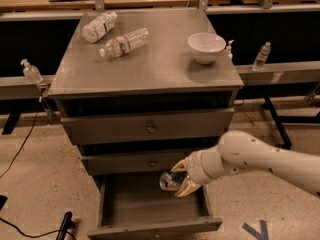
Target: Place redbull can into bottom drawer
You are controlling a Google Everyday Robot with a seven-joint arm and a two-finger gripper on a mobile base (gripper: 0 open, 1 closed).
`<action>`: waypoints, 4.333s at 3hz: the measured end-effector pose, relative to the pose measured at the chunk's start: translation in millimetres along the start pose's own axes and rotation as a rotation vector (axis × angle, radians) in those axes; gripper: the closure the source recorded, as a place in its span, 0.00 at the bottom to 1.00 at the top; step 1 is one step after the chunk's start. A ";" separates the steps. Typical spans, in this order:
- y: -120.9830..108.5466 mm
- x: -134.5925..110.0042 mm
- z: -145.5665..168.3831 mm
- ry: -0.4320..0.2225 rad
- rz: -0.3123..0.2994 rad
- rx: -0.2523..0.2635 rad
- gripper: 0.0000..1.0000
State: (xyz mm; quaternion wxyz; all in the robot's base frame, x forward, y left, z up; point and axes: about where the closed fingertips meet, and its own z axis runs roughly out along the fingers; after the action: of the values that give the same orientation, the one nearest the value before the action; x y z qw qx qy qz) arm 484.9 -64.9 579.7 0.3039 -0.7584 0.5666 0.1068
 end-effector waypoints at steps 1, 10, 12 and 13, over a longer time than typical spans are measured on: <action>-6.3 -1.2 28.4 -0.150 0.060 0.188 1.00; 20.2 144.1 252.8 -0.976 0.395 0.173 1.00; 1.2 139.1 297.9 -0.819 0.391 0.217 1.00; -2.4 140.1 335.9 -0.759 0.426 0.183 1.00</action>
Offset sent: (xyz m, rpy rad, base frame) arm 0.0048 0.0165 -0.0182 0.1713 -0.0555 -0.0694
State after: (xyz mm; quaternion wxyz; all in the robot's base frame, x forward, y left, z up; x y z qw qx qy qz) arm 595.3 19.8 243.3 0.5273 -0.5020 0.5656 0.3873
